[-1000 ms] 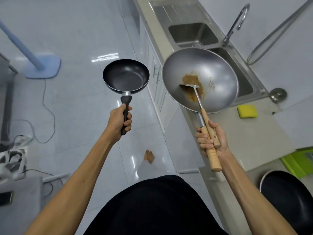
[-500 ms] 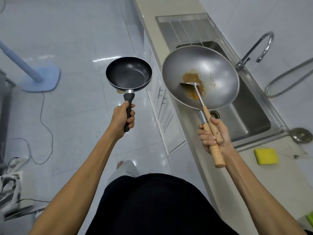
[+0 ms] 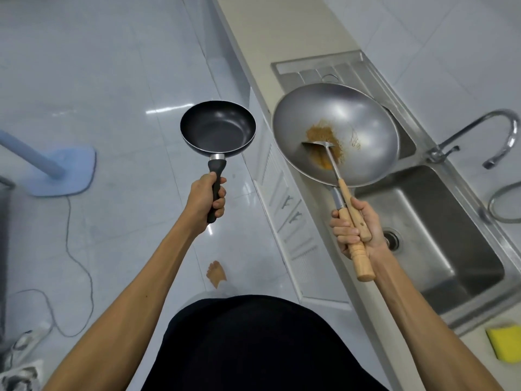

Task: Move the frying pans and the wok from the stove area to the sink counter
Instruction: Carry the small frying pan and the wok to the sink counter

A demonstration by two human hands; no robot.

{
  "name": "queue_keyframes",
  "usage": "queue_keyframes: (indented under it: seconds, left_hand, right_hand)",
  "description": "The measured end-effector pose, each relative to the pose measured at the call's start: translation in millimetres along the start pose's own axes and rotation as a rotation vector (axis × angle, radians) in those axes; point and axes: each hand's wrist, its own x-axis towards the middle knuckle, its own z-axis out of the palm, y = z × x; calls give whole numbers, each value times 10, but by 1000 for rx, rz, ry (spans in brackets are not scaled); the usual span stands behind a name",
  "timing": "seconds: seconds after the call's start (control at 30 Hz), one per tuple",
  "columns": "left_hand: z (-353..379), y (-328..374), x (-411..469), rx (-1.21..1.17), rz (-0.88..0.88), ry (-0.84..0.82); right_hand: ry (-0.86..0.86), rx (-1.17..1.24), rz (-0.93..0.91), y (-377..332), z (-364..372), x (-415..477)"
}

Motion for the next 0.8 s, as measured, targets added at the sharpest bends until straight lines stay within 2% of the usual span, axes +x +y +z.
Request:
queue_keyframes:
  seconds: [0.23,0.33,0.4,0.6,0.8]
  left_hand:
    - [-386,931,909,69,3,-38]
    - [-421,1134,1183,24,8,-29]
    - [-353,1467,1667,44,-19,-74]
    - [-139,1822,2418,90,-33,-126]
    - [415,2485,3412,147,-39,-192]
  right_hand:
    - [-9,110,-42,-229,673,848]
    - [6,125,-65,-328,871,1042]
    - [19,170,-93,-560,1098,1372]
    - [53,172,-157,-1036,1343,1848]
    - [-1,248,-205,-1750,1582,2408]
